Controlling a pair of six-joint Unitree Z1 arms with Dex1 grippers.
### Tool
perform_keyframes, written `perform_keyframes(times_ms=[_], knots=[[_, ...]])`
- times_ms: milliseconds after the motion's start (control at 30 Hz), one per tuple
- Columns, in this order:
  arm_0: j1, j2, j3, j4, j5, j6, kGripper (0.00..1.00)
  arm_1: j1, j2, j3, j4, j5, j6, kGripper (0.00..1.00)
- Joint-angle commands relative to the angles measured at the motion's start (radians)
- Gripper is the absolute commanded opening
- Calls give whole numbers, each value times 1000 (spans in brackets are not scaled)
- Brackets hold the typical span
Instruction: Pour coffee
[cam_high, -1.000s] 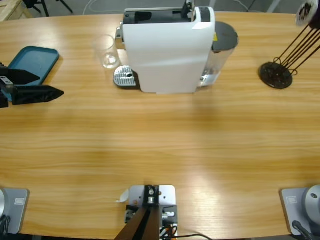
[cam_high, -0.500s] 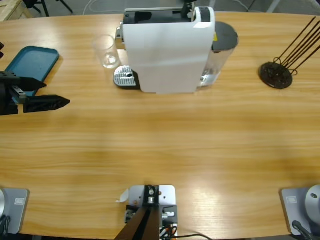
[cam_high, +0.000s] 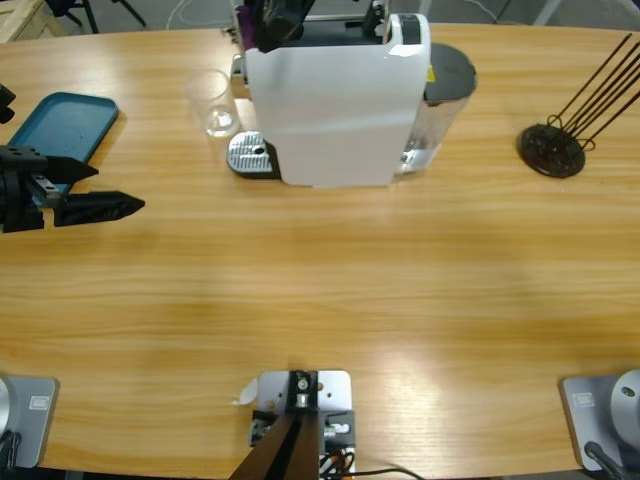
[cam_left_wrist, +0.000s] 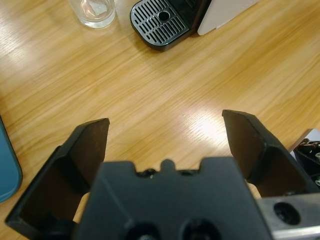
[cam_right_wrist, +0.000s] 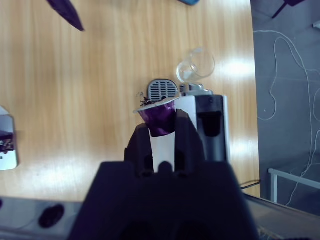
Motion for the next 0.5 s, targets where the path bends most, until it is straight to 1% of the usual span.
perform_keyframes(times_ms=[33, 200, 500], knots=[[-7, 38, 35, -12, -7, 5, 977, -58, 137, -127, 52, 41, -50, 0], [-7, 41, 35, -12, -5, 4, 977, -62, 183, -156, 71, 40, -59, 0], [-7, 50, 35, -12, -5, 4, 977, -91, 212, -154, 74, 20, -73, 0]])
